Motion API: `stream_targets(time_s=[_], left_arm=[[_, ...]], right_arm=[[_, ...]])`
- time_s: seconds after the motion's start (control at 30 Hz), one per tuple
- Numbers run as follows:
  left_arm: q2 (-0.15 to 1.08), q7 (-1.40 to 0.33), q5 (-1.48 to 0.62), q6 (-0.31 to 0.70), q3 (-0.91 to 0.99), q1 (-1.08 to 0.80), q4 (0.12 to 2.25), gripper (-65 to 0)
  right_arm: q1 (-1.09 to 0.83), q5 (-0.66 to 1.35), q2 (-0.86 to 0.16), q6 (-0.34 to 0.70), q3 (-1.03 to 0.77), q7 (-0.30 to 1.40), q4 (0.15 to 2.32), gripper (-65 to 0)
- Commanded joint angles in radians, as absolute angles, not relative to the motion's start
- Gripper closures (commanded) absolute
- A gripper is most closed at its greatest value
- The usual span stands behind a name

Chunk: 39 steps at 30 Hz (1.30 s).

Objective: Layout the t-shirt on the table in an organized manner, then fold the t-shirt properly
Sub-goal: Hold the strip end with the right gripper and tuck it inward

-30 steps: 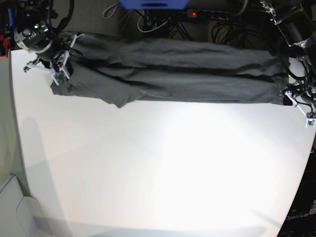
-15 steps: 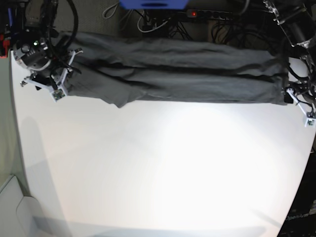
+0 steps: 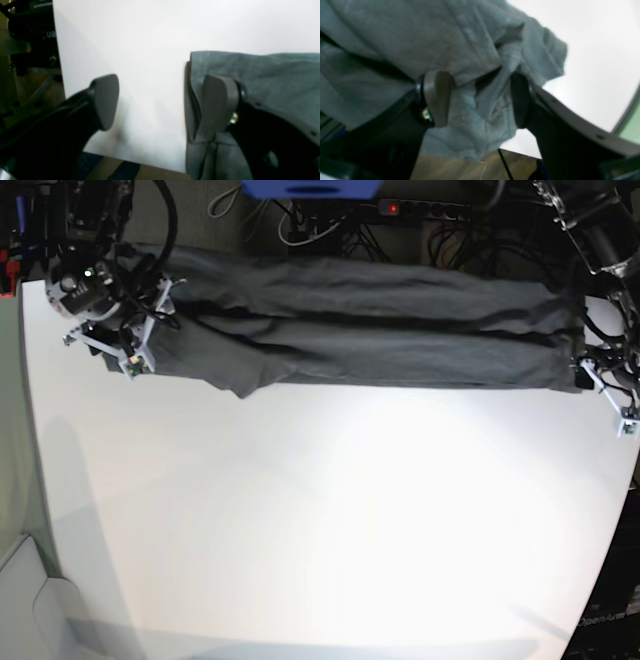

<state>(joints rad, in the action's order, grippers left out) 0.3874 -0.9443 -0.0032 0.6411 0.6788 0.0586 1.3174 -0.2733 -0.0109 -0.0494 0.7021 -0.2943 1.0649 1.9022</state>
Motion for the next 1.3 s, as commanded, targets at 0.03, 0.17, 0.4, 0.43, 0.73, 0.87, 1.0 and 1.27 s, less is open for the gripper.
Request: stream_targets(time_s=[0.03,0.17,0.4,0.43,0.73,0.87,1.0,1.27], left_arm=[[0.41,-0.931,-0.002,0.642,0.684,0.068,1.334,-51.3],[0.409,-0.931,-0.002,0.642,0.684,0.068,1.334,-51.3],[0.406,-0.928,-0.002,0.641,0.684,0.068,1.333,-51.3],[0.406,-0.928,-0.002,0.641,0.684,0.068,1.333,-51.3],[0.406,-0.926,-0.002,0.641,0.684,0.068,1.333,-51.3],[0.406,-0.926,-0.002,0.641,0.684,0.068,1.333,-51.3],[0.406,-0.926,-0.002,0.641,0.684,0.068,1.333,-51.3],[0.406,-0.924,-0.001,0.641,0.684,0.071,1.333,-51.3]], right_arm=[[-0.262,-0.005,-0.056,0.698,-0.298,1.053,1.897,-38.4],[-0.26,-0.005,-0.056,0.698,-0.298,1.053,1.885,-36.0],[-0.259,-0.004,-0.044,0.698,-0.28,1.053,1.883,-25.9],[-0.259,-0.004,-0.045,0.698,-0.269,1.053,1.883,-25.3],[-0.263,-0.004,-0.048,0.698,-0.222,1.053,1.891,-4.4],[-0.266,-0.005,-0.051,0.698,-0.228,1.053,1.891,0.0],[-0.282,-0.005,-0.07,0.698,-0.229,1.053,1.893,0.0],[-0.308,-0.004,-0.085,0.698,-0.243,1.053,1.894,0.0]])
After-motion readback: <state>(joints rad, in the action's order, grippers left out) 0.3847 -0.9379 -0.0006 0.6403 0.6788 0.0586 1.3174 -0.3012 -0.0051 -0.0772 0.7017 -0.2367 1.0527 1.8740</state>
